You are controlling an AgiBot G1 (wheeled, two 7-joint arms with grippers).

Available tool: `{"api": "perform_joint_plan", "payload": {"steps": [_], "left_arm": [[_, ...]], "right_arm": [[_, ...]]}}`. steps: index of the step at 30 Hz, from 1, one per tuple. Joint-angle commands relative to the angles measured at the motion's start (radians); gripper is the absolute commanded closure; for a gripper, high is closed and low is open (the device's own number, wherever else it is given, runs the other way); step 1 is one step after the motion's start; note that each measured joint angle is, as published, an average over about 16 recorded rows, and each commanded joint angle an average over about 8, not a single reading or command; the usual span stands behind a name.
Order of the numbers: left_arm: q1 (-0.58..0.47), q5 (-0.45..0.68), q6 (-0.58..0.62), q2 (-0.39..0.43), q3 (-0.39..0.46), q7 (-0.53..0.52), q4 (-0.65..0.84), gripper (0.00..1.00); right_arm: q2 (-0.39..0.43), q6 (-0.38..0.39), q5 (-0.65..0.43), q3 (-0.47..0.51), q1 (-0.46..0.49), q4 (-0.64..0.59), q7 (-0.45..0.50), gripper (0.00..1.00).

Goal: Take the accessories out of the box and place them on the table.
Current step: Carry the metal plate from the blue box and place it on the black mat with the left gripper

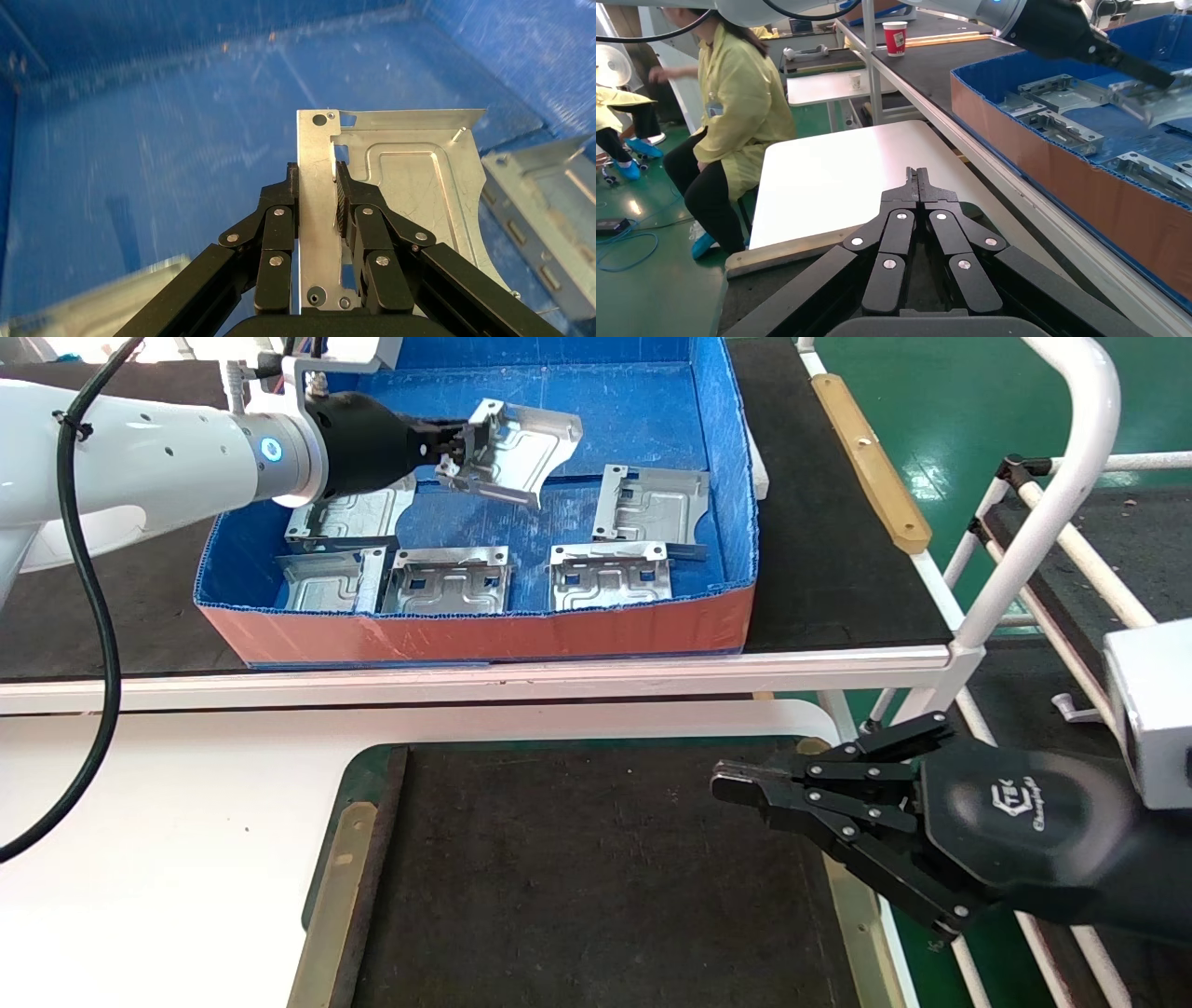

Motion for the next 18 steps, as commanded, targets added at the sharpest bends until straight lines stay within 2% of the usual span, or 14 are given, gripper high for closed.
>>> {"api": "perform_joint_plan", "payload": {"steps": [1,9,18], "left_arm": [[-0.002,0.007,-0.014,-0.002,0.001,-0.003,-0.024,1.0],[0.037,-0.062,0.04,-0.08,-0.028,0.066,-0.256,1.0],[0.137,-0.248,0.189,-0.227,-0.096,0.188,-0.579,1.0]], "right_arm": [[0.0,0.0,0.0,0.0,0.0,0.0,0.0,1.0],[0.0,0.0,0.0,0.0,0.0,0.0,0.0,1.0],[0.0,0.0,0.0,0.0,0.0,0.0,0.0,1.0]]}}
